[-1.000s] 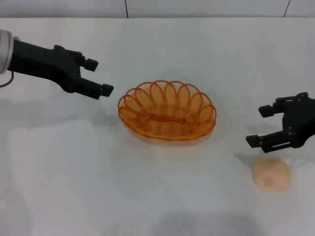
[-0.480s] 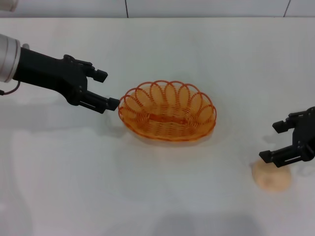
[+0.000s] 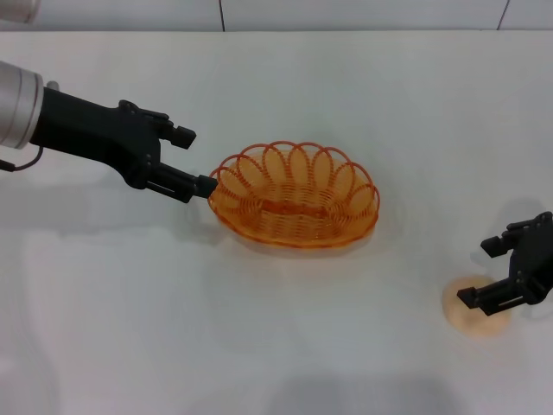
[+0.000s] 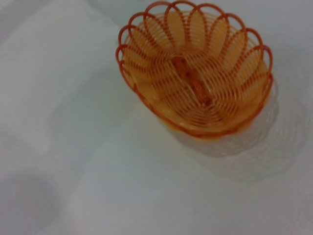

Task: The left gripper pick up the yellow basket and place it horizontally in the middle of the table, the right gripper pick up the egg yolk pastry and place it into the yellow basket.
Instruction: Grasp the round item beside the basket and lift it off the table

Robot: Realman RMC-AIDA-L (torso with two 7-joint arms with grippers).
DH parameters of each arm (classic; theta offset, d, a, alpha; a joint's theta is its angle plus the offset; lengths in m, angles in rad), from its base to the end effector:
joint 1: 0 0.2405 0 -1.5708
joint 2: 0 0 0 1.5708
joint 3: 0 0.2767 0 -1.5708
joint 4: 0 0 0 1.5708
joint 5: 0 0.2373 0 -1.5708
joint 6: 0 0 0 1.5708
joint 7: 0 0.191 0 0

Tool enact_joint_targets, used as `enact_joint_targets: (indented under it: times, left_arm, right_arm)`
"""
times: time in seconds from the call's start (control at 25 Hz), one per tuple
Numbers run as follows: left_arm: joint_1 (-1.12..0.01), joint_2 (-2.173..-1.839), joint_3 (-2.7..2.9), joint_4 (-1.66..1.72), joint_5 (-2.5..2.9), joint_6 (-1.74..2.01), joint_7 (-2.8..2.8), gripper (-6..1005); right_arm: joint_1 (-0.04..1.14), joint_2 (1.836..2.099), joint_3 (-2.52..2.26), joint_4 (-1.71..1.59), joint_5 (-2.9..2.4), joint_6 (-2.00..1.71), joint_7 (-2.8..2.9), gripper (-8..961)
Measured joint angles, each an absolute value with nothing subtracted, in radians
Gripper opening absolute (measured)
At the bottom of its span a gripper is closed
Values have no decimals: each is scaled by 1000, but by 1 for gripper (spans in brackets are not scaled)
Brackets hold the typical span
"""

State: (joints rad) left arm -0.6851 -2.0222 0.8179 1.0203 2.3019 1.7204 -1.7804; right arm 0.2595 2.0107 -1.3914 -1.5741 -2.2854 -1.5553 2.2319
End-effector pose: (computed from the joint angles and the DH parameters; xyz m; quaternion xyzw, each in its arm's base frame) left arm -0.2225 0.4115 0.0019 -0.9795 -0.1823 -0.0410 0.0747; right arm 0.2426 0.3361 -0.0199 -0.9569 0.2422 -0.0855 0.1357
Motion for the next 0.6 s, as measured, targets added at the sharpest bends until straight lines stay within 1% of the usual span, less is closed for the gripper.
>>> enact_joint_targets:
  times: [0.6]
  left_arm:
    - [-682,-2029,818,1018,2302,1726,-1794,887]
  right_arm:
    - [250,2011,-1416,-1548,-2336,-1553,2247,839]
